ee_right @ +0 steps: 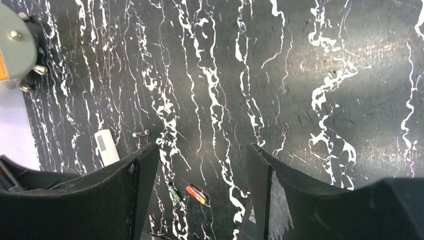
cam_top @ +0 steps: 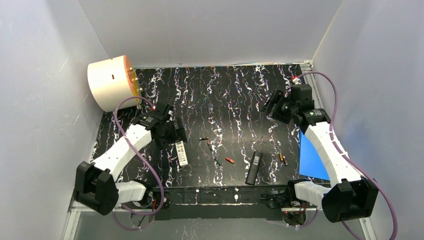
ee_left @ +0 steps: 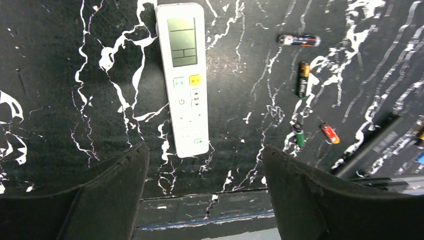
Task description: Load the batteries into the remote control
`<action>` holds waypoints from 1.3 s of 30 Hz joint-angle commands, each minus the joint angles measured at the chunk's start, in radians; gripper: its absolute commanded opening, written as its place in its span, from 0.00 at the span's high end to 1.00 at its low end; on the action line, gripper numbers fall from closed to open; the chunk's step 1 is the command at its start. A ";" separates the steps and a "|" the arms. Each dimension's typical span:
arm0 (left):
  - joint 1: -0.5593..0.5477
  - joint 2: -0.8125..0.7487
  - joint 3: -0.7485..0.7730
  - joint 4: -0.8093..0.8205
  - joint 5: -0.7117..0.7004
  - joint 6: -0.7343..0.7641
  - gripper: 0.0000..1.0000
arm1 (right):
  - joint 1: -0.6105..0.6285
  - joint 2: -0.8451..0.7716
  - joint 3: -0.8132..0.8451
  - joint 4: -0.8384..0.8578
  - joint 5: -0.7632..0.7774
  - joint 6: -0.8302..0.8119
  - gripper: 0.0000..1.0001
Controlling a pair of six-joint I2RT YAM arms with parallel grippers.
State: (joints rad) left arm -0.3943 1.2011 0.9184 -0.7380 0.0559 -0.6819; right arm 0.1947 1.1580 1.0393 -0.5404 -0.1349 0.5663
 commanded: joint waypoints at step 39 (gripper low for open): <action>-0.107 0.366 -0.070 0.125 -0.229 -0.072 0.57 | 0.006 -0.097 -0.142 0.028 0.027 0.021 0.27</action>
State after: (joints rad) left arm -0.5003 1.5562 0.8700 -0.6064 -0.1532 -0.7528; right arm 0.1967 1.0771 0.9157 -0.5285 -0.1112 0.5972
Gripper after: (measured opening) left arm 0.480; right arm 0.732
